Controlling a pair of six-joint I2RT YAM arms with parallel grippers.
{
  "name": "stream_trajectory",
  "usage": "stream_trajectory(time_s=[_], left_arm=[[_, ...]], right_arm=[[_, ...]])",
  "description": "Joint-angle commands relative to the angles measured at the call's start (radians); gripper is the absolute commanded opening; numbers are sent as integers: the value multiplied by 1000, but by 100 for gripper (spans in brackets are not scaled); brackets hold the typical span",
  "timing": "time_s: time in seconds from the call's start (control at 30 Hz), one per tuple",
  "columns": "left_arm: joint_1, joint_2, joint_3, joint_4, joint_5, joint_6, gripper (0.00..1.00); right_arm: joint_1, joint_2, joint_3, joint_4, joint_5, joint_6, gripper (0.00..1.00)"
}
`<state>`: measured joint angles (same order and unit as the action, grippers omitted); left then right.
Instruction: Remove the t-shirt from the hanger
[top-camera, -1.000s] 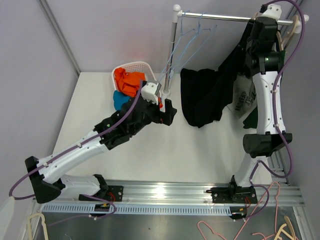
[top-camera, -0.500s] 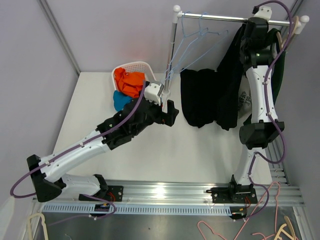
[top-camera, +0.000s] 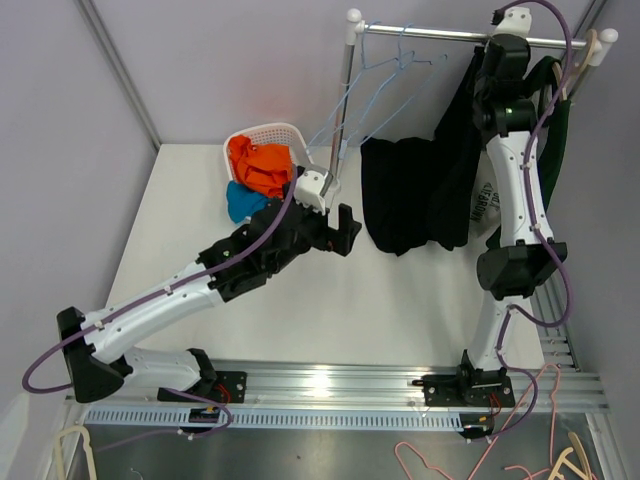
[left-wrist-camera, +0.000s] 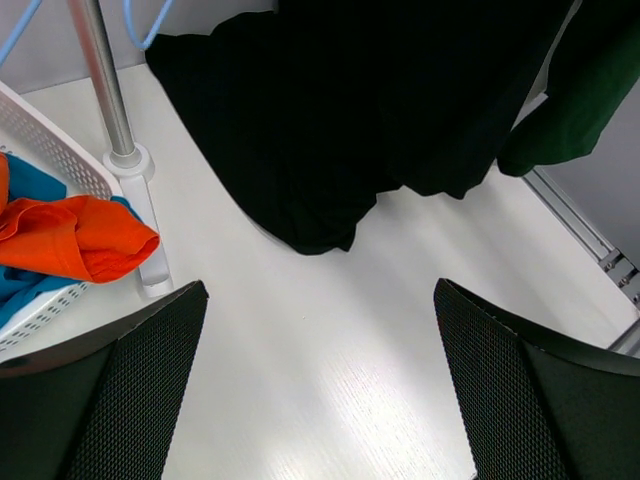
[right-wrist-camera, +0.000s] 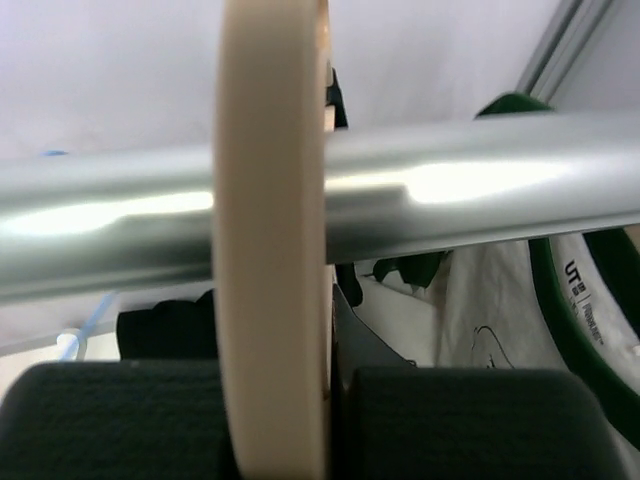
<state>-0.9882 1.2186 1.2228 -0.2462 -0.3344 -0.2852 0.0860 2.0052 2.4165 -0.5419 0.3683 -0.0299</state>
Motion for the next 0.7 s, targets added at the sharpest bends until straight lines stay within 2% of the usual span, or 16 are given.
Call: stream_trajectory(time_s=[0.0, 0.17, 0.23, 0.37, 0.5, 0.53, 0.6, 0.67], left_arm=[[-36, 2, 7, 61, 14, 43, 99], [-180, -4, -39, 197, -67, 210, 100], [-239, -7, -66, 280, -95, 251, 99], [-271, -1, -66, 301, -89, 238, 100], [-337, 9, -112, 418, -129, 280, 99], [-372, 13, -135, 500, -138, 329, 100], [-406, 24, -186, 603, -144, 375, 99], [-452, 32, -268, 792, -124, 458, 99]], right_arm=[[62, -134, 33, 111, 26, -106, 0], [164, -321, -202, 258, 57, -188, 0], [193, -374, -224, 246, 86, -183, 0], [219, -437, -269, 180, 138, -116, 0], [225, -467, -272, 24, 246, 80, 0], [225, -474, -278, -40, 256, 184, 0], [228, -496, -304, -87, 279, 280, 0], [230, -536, -358, -131, 287, 387, 0]])
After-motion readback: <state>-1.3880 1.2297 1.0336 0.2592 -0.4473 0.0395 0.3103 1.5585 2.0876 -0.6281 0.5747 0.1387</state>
